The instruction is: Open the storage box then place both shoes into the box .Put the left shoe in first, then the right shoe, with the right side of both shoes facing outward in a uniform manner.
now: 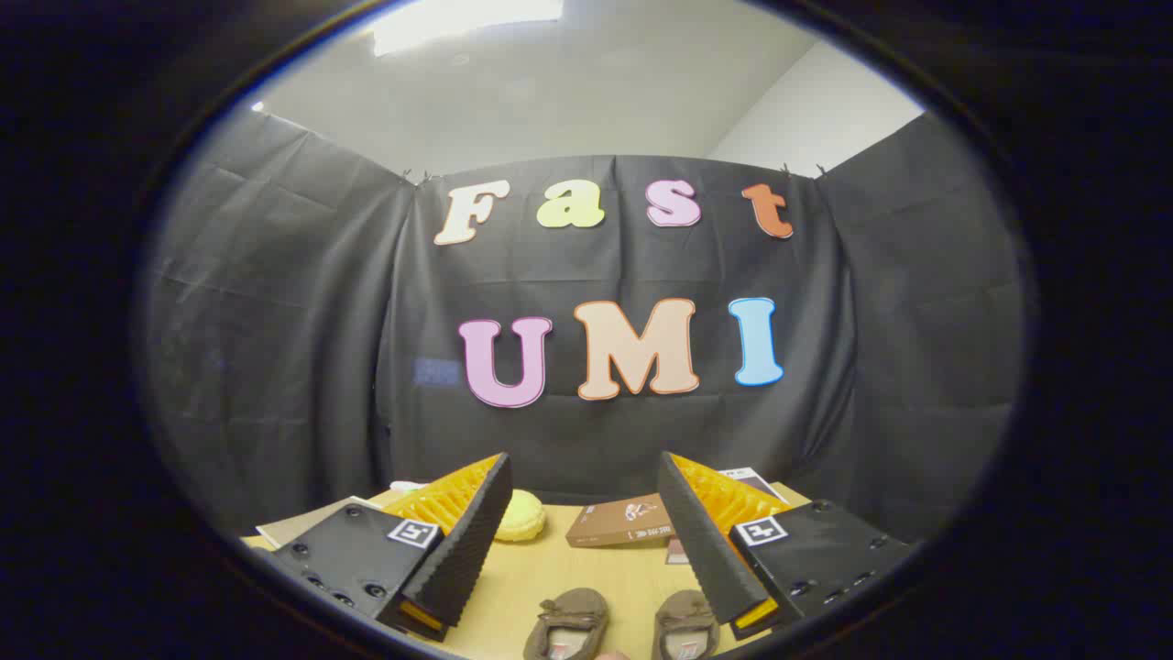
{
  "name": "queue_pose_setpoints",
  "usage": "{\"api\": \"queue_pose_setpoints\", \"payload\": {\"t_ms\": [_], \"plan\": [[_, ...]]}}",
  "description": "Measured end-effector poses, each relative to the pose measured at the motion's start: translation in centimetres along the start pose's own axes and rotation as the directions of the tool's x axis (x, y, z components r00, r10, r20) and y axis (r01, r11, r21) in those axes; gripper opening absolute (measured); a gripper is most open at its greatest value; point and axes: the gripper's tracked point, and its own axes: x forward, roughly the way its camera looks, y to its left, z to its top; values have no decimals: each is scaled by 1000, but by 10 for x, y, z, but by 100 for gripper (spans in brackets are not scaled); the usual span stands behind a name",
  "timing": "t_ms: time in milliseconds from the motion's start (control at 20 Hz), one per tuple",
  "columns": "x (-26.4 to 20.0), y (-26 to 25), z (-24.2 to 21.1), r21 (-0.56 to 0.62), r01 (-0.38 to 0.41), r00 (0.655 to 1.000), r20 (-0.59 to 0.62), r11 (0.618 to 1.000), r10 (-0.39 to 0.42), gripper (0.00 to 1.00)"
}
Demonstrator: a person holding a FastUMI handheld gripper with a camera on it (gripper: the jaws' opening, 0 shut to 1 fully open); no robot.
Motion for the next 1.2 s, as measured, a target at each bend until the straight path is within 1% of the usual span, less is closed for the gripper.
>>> {"api": "queue_pose_setpoints", "payload": {"t_ms": [400,850,1050,1200], "plan": [[-1,7,-2,-21,-30,1000,-1,999,30,100],[-3,19,-10,-14,-63,998,-16,998,62,100],[-3,34,-22,26,-108,993,-40,994,109,100],[-6,56,-38,67,-174,981,-72,983,178,100]]}}
